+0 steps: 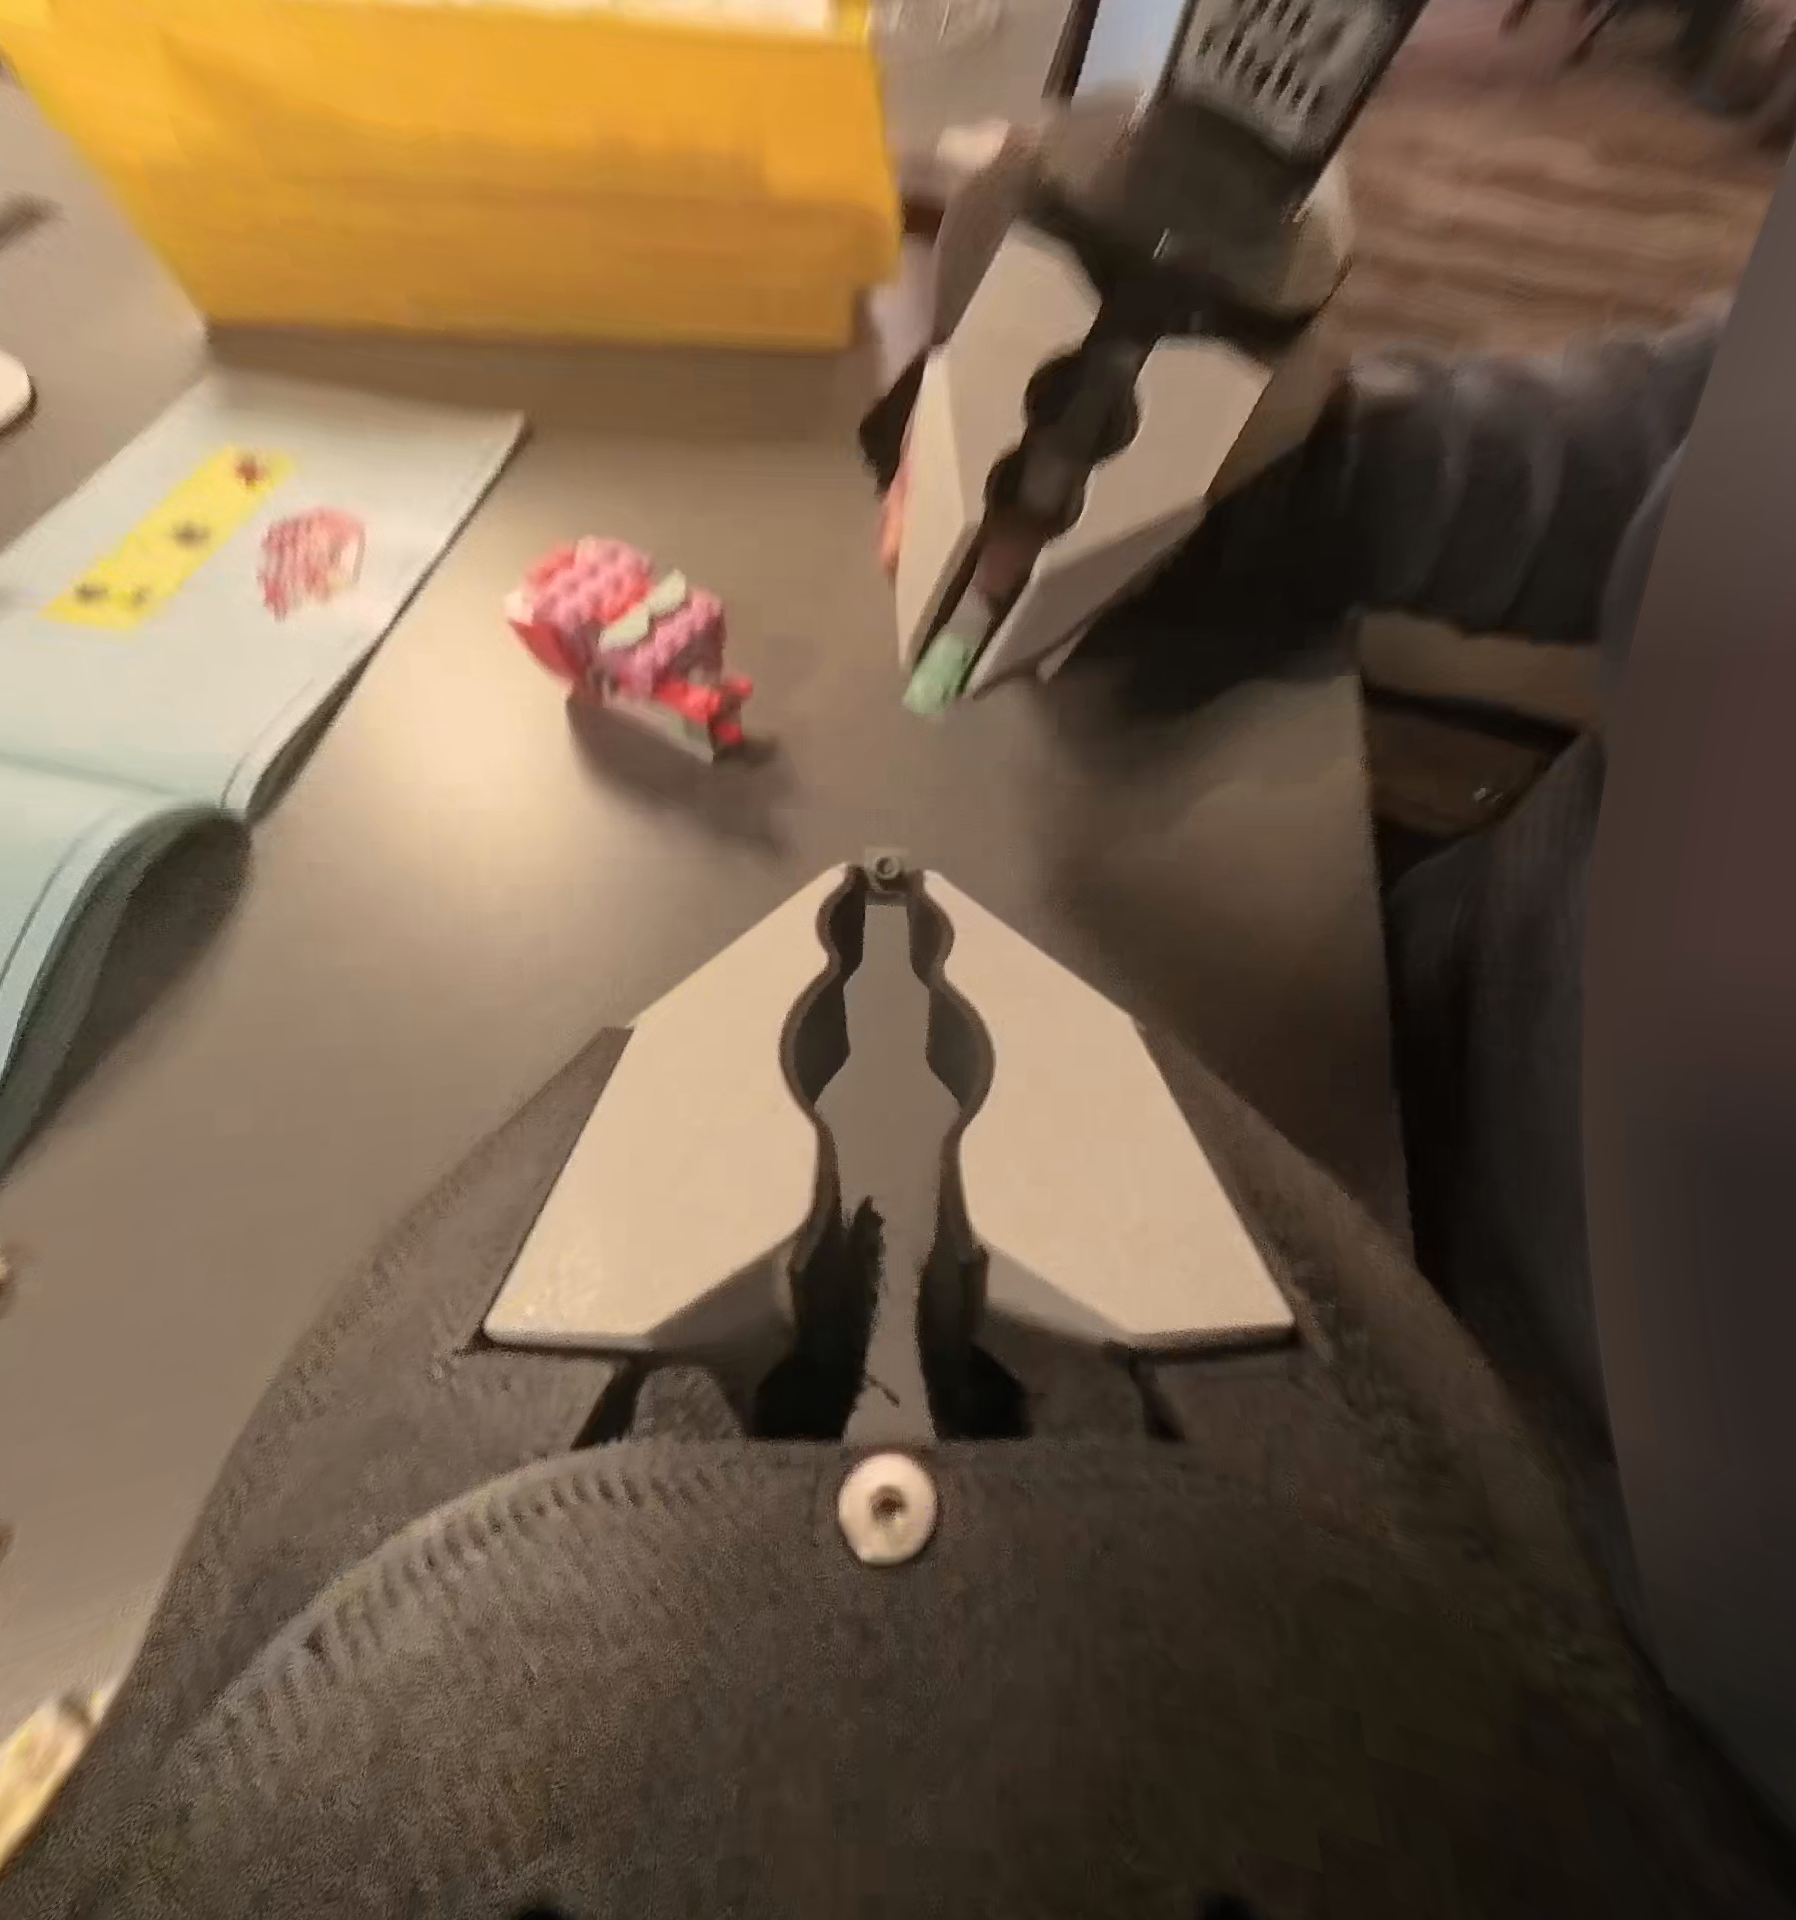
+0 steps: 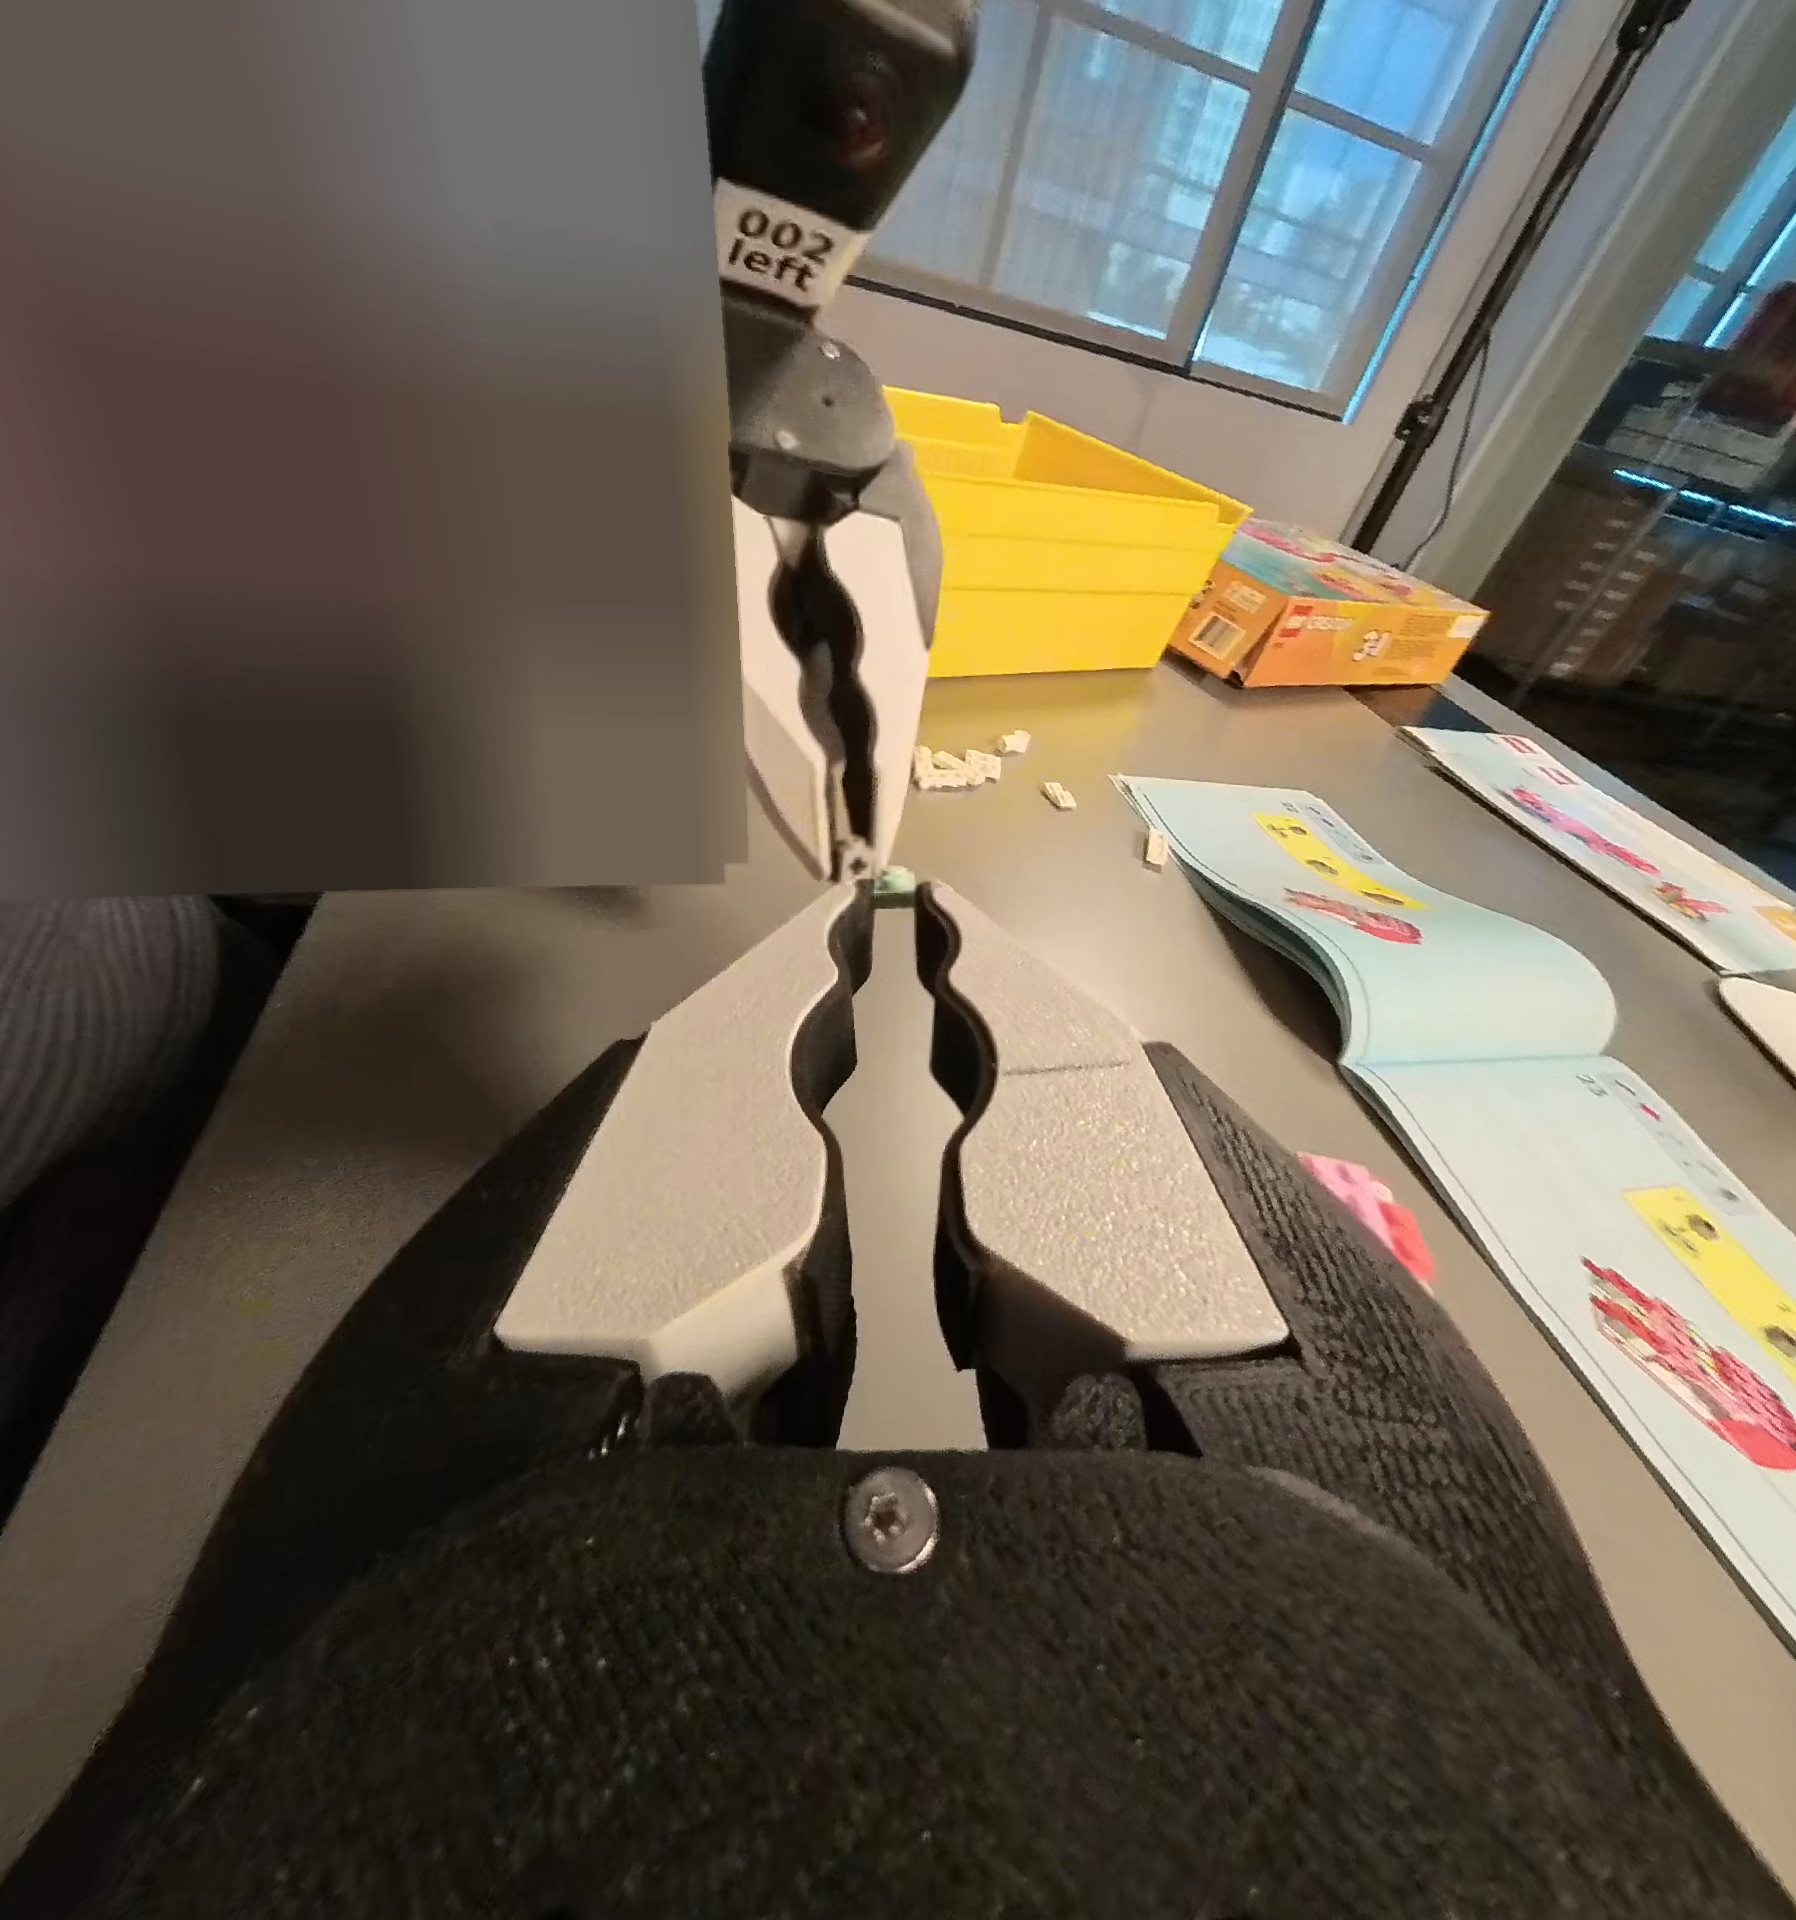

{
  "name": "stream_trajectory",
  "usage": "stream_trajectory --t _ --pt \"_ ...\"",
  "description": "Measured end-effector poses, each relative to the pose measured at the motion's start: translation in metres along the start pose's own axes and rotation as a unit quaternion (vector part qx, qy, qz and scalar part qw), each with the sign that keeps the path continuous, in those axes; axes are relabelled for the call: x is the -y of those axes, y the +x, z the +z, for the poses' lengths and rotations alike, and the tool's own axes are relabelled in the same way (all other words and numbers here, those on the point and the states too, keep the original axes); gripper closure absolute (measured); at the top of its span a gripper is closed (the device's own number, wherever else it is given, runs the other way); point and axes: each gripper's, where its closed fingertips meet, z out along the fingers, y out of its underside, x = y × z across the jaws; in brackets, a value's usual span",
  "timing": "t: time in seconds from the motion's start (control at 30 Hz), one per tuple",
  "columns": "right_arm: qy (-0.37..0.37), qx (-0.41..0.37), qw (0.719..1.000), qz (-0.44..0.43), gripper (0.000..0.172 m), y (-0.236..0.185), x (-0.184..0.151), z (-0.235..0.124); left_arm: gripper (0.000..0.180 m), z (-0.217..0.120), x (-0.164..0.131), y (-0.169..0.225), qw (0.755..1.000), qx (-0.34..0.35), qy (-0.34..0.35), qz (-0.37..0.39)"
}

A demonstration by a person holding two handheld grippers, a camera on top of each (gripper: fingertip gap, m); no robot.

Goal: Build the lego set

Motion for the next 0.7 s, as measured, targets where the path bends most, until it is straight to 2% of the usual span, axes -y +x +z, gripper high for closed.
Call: stream_trajectory --t 0.17,0.4,0.53,0.7 --pt "-0.011 -0.014 1.000 -0.005 0.166 0.005 -0.004 -0.003 0.173 0.003 -0.034 -0.007 0.993 0.040 -0.108 0.008" --pt "-0.011 -0.014 1.000 0.002 0.166 0.006 -0.004 -0.004 0.173 0.008 -0.052 -0.009 0.988 0.043 -0.149 0.010" --pt "-0.012 -0.012 1.000 0.004 0.166 0.005 -0.005 -0.004 0.173 0.010 -0.052 -0.007 0.989 0.036 -0.141 0.006" --pt "-0.014 -0.009 1.000 0.001 0.166 0.004 -0.005 -0.003 0.173 0.008 -0.025 -0.001 0.998 0.016 -0.064 0.006"
